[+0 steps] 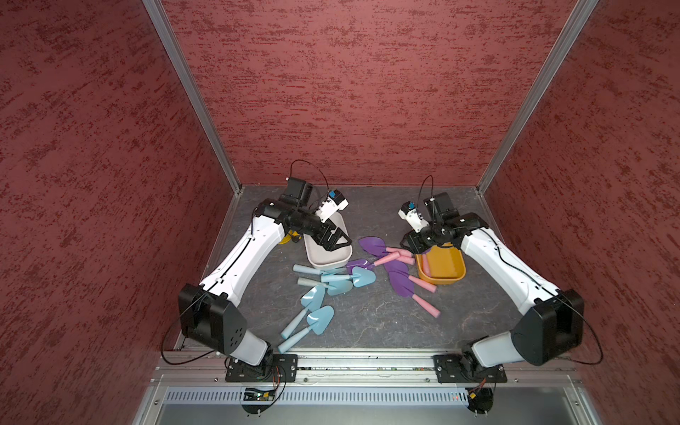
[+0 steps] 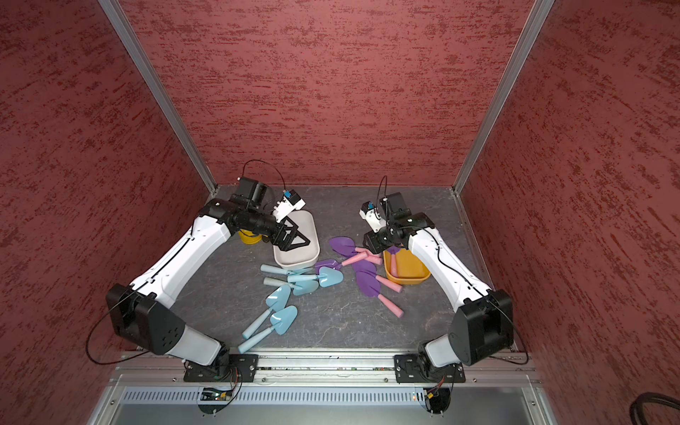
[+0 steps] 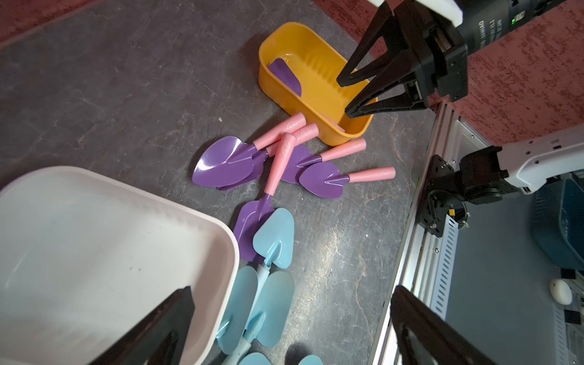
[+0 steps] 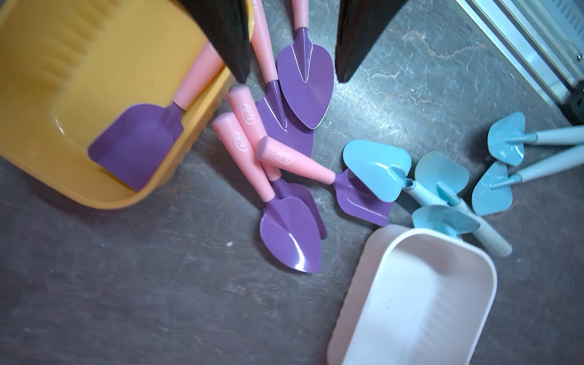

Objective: Sort the small shovels by color and place them into the storage box
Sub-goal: Pick up the shovel from the center of the board.

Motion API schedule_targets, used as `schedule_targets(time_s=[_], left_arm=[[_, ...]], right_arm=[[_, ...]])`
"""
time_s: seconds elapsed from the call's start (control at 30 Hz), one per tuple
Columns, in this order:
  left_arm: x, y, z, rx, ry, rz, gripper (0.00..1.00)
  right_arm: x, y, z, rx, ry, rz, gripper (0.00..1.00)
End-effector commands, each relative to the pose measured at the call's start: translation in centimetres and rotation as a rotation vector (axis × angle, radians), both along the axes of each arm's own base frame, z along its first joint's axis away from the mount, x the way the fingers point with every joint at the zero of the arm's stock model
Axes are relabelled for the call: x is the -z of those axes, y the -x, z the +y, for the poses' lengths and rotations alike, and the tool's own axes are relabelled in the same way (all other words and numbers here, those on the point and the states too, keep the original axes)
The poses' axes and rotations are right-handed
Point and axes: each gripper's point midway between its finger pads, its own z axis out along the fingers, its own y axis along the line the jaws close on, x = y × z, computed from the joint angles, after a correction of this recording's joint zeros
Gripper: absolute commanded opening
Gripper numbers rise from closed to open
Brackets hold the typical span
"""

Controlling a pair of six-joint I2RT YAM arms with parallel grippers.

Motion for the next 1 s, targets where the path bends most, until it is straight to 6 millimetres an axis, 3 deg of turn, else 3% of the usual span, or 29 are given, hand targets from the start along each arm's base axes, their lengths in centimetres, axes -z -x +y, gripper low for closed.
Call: schedule_targets(time_s=[0.0, 0.17, 0.4, 0.6, 0.97], left_arm=[[0.8, 2.1, 1.0, 0.039, 0.033, 0.049, 1.0], [1.3, 3.7, 2.9, 0.029, 0.077, 0.054, 1.0], [2.2, 3.4, 6.5, -0.075, 0.082, -0.008, 1.0], [3.1, 3.4, 8.4, -0.136, 0.066, -0.027, 1.0], [3.2, 3.2, 10.0, -0.209, 0.082, -0.021, 1.0]], right_arm=[[-0.7, 1.0, 1.7, -0.227, 0.072, -0.062, 0.45], [-0.1, 1.2, 3.7, -0.394, 0.173, -0.012, 0.43], [2.3, 0.7, 6.6, -0.616, 0.33, -0.033, 0.43], [5.5, 0.1, 8.3, -0.74, 0.372, -0.012, 0.4], [11.2, -2.1, 8.3, -0.848, 0.495, 0.034, 0.37]])
